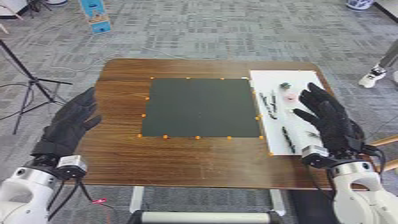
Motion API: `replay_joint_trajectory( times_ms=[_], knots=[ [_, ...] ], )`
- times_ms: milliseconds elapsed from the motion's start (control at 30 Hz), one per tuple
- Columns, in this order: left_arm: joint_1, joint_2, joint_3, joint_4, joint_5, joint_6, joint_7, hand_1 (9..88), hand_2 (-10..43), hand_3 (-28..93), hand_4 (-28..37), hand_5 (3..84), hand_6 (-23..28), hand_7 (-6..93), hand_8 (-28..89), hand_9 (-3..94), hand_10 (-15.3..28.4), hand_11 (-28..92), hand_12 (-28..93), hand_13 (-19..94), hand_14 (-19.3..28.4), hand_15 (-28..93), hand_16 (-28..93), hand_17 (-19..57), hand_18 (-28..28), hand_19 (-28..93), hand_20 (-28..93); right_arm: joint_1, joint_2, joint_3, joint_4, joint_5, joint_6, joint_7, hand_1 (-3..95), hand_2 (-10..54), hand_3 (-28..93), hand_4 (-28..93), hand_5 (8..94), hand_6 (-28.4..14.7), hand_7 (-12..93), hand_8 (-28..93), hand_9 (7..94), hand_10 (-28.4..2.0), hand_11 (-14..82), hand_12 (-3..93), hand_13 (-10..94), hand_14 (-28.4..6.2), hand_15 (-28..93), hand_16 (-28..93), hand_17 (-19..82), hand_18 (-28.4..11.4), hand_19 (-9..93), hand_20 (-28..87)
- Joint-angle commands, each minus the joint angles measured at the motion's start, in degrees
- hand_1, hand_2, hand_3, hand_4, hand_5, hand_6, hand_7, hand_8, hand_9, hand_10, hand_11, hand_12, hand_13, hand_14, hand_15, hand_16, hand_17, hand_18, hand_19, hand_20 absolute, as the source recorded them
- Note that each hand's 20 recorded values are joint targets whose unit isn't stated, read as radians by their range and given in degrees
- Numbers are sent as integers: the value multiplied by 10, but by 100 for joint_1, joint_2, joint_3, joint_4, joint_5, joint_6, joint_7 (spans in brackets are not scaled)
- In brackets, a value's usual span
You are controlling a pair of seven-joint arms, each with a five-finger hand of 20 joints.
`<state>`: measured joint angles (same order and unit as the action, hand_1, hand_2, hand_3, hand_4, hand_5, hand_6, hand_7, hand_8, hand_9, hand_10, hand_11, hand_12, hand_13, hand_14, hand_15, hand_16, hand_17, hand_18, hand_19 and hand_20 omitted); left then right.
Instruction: Arrange flowers
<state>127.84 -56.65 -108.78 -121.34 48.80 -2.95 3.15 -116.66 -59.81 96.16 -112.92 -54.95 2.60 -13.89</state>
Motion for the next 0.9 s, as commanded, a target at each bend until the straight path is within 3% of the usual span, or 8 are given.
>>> replay_joint_trajectory(
  times_ms=[33, 133, 233, 333, 467, 600, 700, 900],
  knots=[
    [79, -46, -68, -106, -2, 55, 15, 367, -95, 519, -283, 169, 11, 174, -101, 113, 71, 88, 217, 70, 85, 49, 81, -88, 124, 326, 66, 31, 63, -26, -60, -162, 93, 11, 299, -95, 596, -283, 295, -37, 155, -103, 329, -83, 72, 170, 250, -62, 54, 253, 48, -184, 350, 134],
    [32, -75, -19, -73, -50, 6, 35, 388, -95, 481, -283, 166, 10, 171, -99, 112, 70, 83, 220, 69, 89, 46, 80, -90, 136, 329, 67, 41, 135, -19, -67, -137, 152, 62, 258, -95, 661, -283, 294, -38, 152, -102, 326, -87, 74, 172, 250, -63, 59, 249, 48, -185, 356, 136],
    [-39, -19, -51, -41, -14, -205, -154, 395, -95, 464, -283, 164, 5, 170, -99, 113, 67, 76, 219, 69, 90, 41, 77, -103, 164, 340, 64, 62, 213, -122, -92, -67, 552, -55, 223, -95, 719, -283, 311, -37, 156, -102, 350, -85, 92, 176, 262, -82, 112, 248, 52, -198, 383, 147],
    [2, -26, -41, -64, -1, -111, -83, 392, -95, 461, -283, 162, 4, 170, -97, 111, 66, 69, 224, 66, 88, 33, 80, -111, 168, 341, 59, 230, 555, -616, -15, -1377, 2272, -307, 275, -95, 640, -283, 360, -34, 187, -119, 404, -103, 144, 180, 314, -104, 296, 183, 101, -218, 470, 178],
    [19, 9, -53, -52, -33, -87, -66, 385, -95, 472, -283, 168, 5, 171, -96, 113, 65, 65, 232, 69, 86, 30, 90, -110, 157, 336, 60, 564, 1002, -1154, 30, -4692, 3938, 1433, 357, -95, 496, -283, 493, -35, 237, -131, 582, -144, 295, 215, 539, -119, 612, 170, 259, -207, 714, 274],
    [12, 44, -65, -50, -27, -99, -64, 381, -95, 479, -283, 172, 7, 170, -96, 116, 65, 63, 233, 74, 85, 33, 93, -107, 153, 334, 63, 431, 1583, -1087, -221, -7035, 3345, 2968, 404, -95, 459, -283, 574, -20, 296, -137, 641, -133, 419, 267, 603, -109, 700, 225, 315, -195, 800, 344],
    [23, 81, -77, -46, -35, -110, -73, 378, -95, 482, -283, 175, 7, 170, -96, 117, 66, 63, 233, 76, 84, 36, 92, -106, 152, 333, 64, 151, 1970, -864, -529, -7120, 2739, 3280, 477, -95, 268, -245, 599, -10, 333, -145, 661, -127, 438, 289, 611, -105, 707, 263, 325, -194, 797, 407],
    [73, 105, -106, -56, -199, -93, -35, 369, -95, 492, -283, 180, 7, 173, -97, 122, 68, 68, 232, 80, 86, 44, 90, -107, 152, 334, 67, 470, 2677, -1285, -517, -7378, 1242, 4022, 444, -95, 177, -193, 619, -11, 359, -143, 660, -128, 452, 310, 606, -112, 740, 310, 321, -201, 808, 455]
  ],
)
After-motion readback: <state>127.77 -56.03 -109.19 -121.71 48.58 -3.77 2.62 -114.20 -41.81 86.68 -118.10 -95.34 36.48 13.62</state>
